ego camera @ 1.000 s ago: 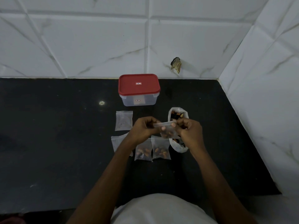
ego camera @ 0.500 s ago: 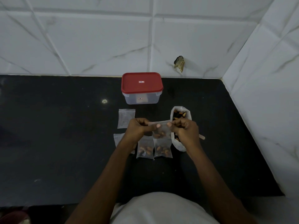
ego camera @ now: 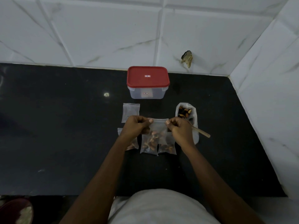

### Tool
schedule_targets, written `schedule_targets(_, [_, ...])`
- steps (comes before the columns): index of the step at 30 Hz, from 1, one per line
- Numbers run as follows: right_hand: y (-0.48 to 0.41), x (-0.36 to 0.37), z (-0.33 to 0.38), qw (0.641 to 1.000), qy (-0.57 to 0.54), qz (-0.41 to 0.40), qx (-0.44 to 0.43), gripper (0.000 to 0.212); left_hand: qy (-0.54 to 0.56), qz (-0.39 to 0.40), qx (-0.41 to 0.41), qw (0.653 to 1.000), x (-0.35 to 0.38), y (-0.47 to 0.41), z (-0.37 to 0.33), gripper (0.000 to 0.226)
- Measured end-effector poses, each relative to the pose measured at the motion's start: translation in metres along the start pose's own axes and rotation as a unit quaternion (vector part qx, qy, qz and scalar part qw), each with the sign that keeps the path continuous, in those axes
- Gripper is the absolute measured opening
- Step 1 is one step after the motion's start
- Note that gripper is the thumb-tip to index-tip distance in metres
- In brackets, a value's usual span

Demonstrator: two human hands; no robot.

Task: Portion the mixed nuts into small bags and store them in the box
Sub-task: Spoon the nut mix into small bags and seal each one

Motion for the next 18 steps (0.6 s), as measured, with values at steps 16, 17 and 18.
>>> schedule_targets(16, [-0.054,0.003,0.032,0.932,0.353,-0.043,-0.063,0.014,-0.259,-0.091,0.050,0.960,-0.020,-0.063,-0.019,0.026])
schedule_targets(17, [-0.056,0.004,0.032,0.932,0.356,-0.042,-0.063,0.015,-0.263,-0.098,0.057,0.958,-0.023,-0.062,-0.021,0.030])
schedule_targets(18, [-0.058,0.005,0.032,0.931,0.355,-0.045,-0.065,0.017,-0.266,-0.115,0.069,0.955,-0.028,-0.061,-0.023,0.032])
Point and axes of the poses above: each hand's wrist, its own y-axis away from the middle knuckle, its own x-axis out of the palm, z = x × y, the point moved 6 cm from there along -y, towards the middle knuckle, and after that the axes turned 12 degrees about y, right-handed, at the moved point
